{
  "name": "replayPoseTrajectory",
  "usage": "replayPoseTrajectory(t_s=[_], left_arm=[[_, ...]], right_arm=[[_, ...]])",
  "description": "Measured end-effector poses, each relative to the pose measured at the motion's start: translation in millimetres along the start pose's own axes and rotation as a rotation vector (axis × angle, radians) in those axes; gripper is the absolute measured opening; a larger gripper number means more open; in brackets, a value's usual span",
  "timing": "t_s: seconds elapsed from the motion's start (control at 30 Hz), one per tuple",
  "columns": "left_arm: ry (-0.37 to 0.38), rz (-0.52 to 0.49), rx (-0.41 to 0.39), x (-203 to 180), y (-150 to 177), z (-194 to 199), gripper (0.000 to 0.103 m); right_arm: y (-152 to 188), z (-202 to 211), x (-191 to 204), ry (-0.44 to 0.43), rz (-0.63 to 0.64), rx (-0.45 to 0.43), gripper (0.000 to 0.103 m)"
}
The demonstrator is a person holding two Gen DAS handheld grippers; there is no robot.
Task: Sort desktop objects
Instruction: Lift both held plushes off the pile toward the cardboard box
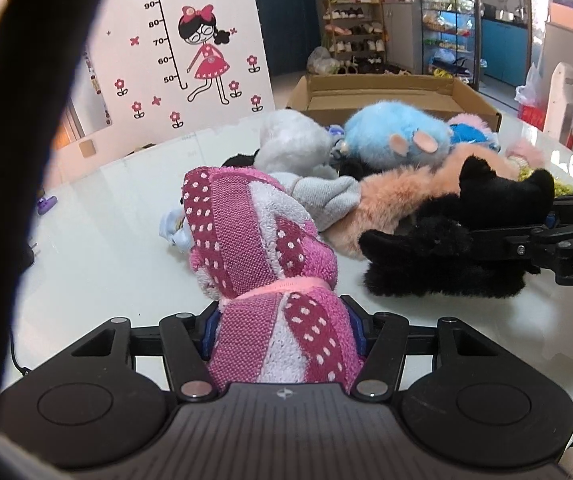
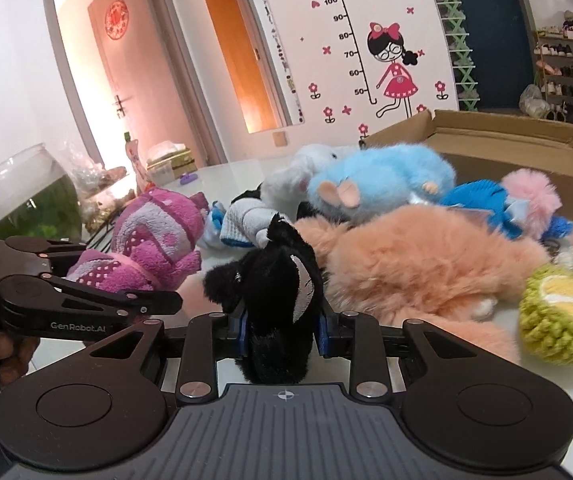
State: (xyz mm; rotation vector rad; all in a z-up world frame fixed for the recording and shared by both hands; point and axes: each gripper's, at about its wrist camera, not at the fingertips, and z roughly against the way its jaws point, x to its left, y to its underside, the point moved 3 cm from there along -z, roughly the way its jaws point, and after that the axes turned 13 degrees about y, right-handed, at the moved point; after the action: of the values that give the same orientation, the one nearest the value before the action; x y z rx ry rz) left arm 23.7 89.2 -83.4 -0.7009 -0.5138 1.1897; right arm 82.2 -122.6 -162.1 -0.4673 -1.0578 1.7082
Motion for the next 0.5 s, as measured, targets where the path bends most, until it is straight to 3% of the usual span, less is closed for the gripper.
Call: replayPoseTrajectory(t_s=[0.5], left_arm=[[0.023,-0.038,-0.058,-18,-35,8,0.054]], right_arm=[[-31,45,-19,0.023,-0.024,-0.129,0.034]])
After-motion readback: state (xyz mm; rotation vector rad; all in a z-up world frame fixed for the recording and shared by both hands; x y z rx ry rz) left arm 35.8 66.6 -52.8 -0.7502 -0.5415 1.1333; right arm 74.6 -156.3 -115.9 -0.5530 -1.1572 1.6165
